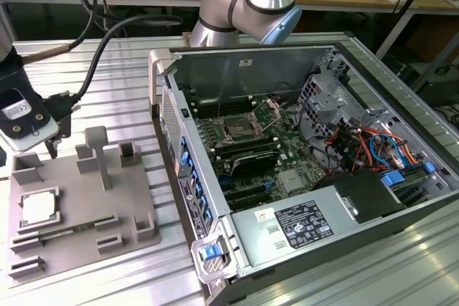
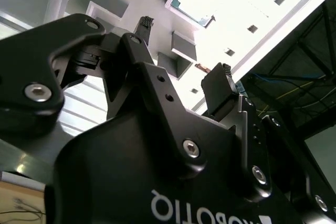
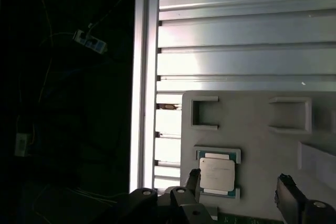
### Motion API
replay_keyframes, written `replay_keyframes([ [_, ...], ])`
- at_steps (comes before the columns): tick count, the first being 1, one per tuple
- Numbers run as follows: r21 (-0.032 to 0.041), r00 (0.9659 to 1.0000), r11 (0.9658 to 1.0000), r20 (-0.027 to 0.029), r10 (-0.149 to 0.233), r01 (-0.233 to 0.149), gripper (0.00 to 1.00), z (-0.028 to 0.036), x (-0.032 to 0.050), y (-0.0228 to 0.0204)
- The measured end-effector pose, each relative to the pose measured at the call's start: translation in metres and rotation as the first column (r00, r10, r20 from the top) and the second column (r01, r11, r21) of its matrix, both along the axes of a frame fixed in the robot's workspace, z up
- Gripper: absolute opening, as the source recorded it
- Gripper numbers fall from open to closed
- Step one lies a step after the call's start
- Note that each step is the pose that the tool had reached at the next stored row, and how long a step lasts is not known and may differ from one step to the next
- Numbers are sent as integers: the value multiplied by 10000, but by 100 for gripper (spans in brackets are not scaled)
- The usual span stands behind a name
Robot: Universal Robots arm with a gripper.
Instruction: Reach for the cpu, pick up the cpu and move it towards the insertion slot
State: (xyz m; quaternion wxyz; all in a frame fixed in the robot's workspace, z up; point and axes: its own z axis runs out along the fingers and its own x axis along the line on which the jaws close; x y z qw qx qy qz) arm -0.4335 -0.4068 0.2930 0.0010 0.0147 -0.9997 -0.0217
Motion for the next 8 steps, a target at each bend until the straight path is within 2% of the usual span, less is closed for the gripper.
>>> replay_keyframes([
  [4,1,10000,10000,0,0,0,66,-84,-3,-11],
  [8,6,10000,10000,1,-2,2,66,-174,-29,-109],
])
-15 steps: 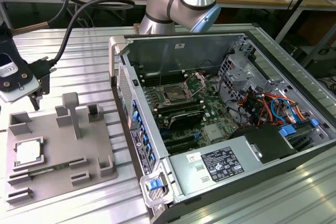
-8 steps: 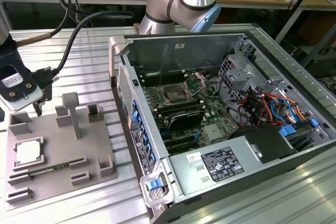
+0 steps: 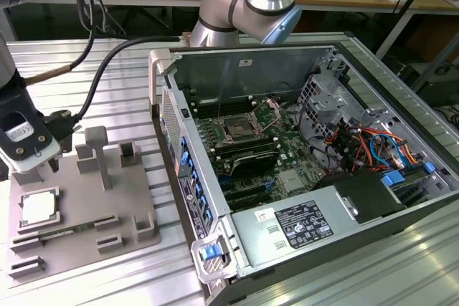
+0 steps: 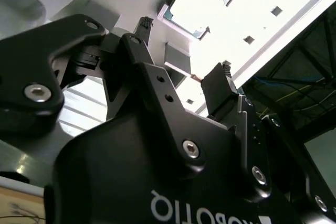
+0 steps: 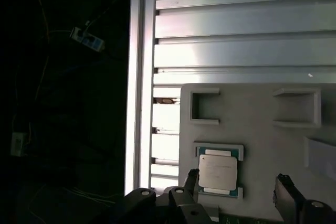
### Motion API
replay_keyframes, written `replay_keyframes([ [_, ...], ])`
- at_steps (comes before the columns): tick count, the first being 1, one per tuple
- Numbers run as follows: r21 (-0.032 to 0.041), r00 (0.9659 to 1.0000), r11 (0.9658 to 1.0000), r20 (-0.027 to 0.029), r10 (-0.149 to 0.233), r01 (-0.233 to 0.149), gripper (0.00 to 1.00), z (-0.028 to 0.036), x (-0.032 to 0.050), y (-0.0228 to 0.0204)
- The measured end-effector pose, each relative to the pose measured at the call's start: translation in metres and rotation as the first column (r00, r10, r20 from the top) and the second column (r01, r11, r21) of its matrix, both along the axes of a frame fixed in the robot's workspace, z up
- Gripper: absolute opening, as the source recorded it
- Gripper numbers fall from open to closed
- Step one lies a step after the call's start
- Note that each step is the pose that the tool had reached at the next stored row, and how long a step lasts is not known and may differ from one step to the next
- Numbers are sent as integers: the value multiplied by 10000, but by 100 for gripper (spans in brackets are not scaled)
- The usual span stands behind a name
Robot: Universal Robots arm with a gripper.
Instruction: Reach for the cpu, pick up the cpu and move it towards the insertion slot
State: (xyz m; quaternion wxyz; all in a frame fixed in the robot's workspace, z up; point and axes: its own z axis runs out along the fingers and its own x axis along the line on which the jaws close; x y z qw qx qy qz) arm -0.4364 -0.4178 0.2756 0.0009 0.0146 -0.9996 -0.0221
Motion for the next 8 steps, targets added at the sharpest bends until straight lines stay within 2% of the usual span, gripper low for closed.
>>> replay_keyframes([
  [3,0,10000,10000,-1,1,-1,66,-53,-8,-51],
  [8,1,10000,10000,-9,0,0,66,-142,-13,-77],
])
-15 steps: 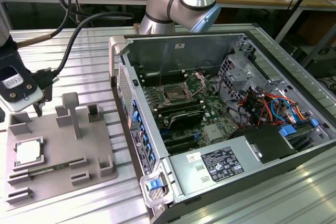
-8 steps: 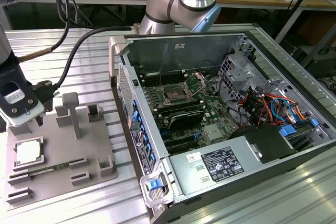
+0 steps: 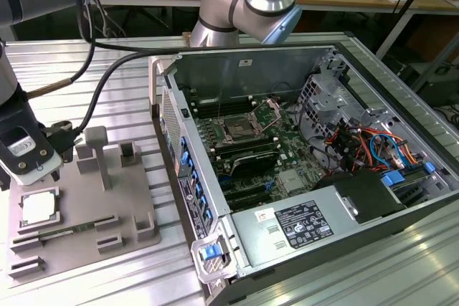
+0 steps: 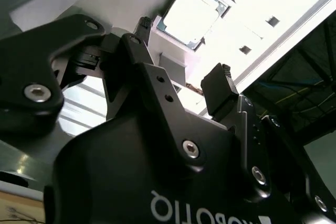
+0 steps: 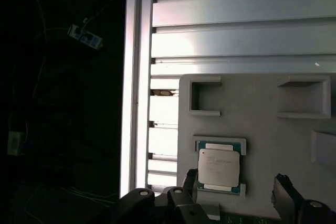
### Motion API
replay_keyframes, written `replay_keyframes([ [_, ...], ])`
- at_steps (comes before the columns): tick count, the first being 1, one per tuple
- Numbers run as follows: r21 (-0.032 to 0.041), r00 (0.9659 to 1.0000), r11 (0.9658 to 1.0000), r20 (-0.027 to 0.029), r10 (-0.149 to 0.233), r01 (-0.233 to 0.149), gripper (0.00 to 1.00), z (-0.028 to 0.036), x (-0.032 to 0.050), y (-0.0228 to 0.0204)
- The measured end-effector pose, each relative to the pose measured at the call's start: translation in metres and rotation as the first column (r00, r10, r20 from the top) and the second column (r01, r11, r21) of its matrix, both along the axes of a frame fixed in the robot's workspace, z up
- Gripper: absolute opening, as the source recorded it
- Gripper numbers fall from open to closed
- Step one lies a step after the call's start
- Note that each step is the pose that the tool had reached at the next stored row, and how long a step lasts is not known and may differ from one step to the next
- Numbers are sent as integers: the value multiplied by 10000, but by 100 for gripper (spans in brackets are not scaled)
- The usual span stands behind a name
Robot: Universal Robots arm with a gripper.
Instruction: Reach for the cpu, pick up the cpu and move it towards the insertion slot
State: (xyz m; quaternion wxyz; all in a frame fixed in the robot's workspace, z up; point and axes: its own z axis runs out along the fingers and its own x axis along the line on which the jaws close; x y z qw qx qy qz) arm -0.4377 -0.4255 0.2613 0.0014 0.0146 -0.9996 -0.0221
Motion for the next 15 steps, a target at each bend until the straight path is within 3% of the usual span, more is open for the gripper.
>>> replay_keyframes([
  [5,0,10000,10000,-13,-1,1,66,-69,-1,-8],
  [15,-1,10000,10000,-14,0,0,66,-84,-1,-22],
])
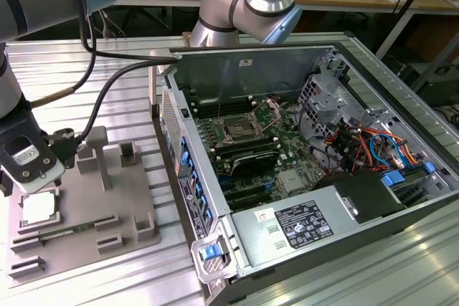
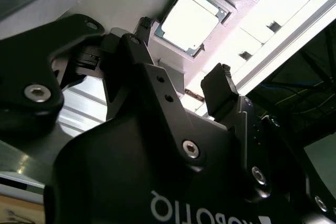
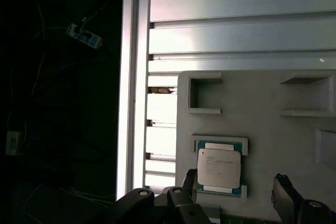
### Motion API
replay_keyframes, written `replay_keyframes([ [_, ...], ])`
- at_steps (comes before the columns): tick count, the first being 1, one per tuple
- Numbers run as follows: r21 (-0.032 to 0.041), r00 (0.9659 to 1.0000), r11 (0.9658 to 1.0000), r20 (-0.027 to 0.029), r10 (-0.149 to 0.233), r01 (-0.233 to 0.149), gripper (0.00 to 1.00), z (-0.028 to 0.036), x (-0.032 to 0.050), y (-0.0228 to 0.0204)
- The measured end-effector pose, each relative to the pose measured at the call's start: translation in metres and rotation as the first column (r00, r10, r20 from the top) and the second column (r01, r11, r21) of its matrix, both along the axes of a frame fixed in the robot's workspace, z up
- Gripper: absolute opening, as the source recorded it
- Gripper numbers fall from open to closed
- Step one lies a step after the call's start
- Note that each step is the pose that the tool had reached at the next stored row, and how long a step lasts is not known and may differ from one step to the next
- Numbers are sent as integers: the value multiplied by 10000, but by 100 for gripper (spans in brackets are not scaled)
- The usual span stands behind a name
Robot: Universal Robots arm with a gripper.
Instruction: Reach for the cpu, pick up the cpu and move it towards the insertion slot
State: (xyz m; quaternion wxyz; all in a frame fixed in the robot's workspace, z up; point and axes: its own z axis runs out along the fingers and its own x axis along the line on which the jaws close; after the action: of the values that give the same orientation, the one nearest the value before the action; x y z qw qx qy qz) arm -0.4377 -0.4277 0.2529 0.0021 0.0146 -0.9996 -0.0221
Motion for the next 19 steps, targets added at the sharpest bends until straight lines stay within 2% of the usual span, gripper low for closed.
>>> replay_keyframes([
  [8,1,10000,10000,1,0,0,66,-25,-4,-13],
  [14,-5,10000,10000,1,-75,75,66,-103,-49,-12],
  [19,-81,9999,9999,3,-121,121,66,-179,-68,-13],
])
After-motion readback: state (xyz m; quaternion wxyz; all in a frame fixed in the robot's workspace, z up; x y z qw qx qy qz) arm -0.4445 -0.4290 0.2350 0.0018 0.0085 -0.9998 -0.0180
